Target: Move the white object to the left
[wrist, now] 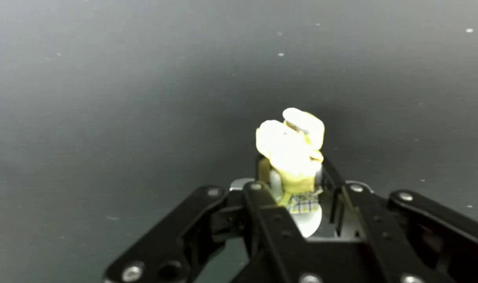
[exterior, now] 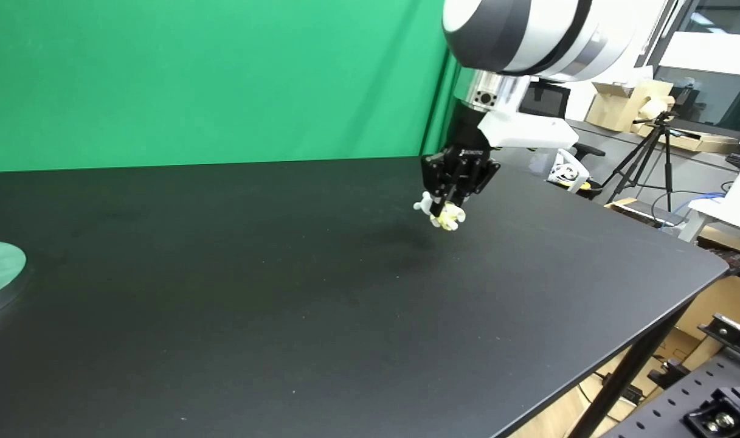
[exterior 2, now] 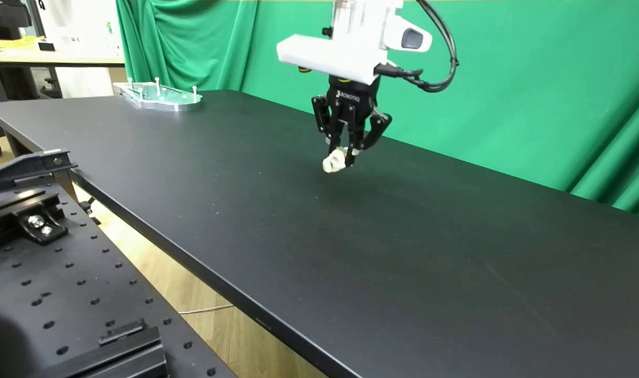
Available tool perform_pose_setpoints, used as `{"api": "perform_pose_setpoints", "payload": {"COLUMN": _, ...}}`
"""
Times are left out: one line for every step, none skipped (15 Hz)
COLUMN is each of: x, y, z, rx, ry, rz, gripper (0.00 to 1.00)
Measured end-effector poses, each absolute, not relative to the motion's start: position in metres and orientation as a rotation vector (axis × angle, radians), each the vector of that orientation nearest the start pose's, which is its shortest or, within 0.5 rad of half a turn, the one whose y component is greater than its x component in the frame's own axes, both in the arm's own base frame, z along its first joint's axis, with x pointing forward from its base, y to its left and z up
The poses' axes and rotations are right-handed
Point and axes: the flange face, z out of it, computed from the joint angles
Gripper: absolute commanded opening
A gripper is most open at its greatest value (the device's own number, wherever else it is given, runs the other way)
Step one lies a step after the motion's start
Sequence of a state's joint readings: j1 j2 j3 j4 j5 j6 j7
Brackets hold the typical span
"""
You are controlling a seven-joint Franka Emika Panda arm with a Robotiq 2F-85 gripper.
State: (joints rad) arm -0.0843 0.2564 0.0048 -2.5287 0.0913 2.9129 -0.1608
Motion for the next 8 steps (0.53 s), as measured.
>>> {"api": "perform_pose_setpoints", "payload": {"x": 0.472, "y": -0.026, "z": 0.195, "rx": -3.119, "ry": -0.024, "rz": -0.210, "gripper": 0.08}}
{"api": "perform_pose_setpoints", "payload": {"x": 0.473, "y": -0.009, "z": 0.198, "rx": -3.115, "ry": -0.050, "rz": -0.213, "gripper": 0.08}}
{"api": "perform_pose_setpoints", "payload": {"x": 0.474, "y": 0.006, "z": 0.200, "rx": -3.110, "ry": -0.066, "rz": -0.211, "gripper": 0.08}}
{"api": "perform_pose_setpoints", "payload": {"x": 0.473, "y": 0.021, "z": 0.200, "rx": -3.105, "ry": -0.078, "rz": -0.201, "gripper": 0.08}}
{"api": "perform_pose_setpoints", "payload": {"x": 0.472, "y": 0.033, "z": 0.200, "rx": -3.102, "ry": -0.087, "rz": -0.193, "gripper": 0.08}}
{"api": "perform_pose_setpoints", "payload": {"x": 0.471, "y": 0.044, "z": 0.200, "rx": -3.102, "ry": -0.095, "rz": -0.186, "gripper": 0.08}}
{"api": "perform_pose_setpoints", "payload": {"x": 0.470, "y": 0.052, "z": 0.200, "rx": -3.104, "ry": -0.102, "rz": -0.182, "gripper": 0.08}}
{"api": "perform_pose_setpoints", "payload": {"x": 0.469, "y": 0.059, "z": 0.199, "rx": -3.109, "ry": -0.108, "rz": -0.180, "gripper": 0.08}}
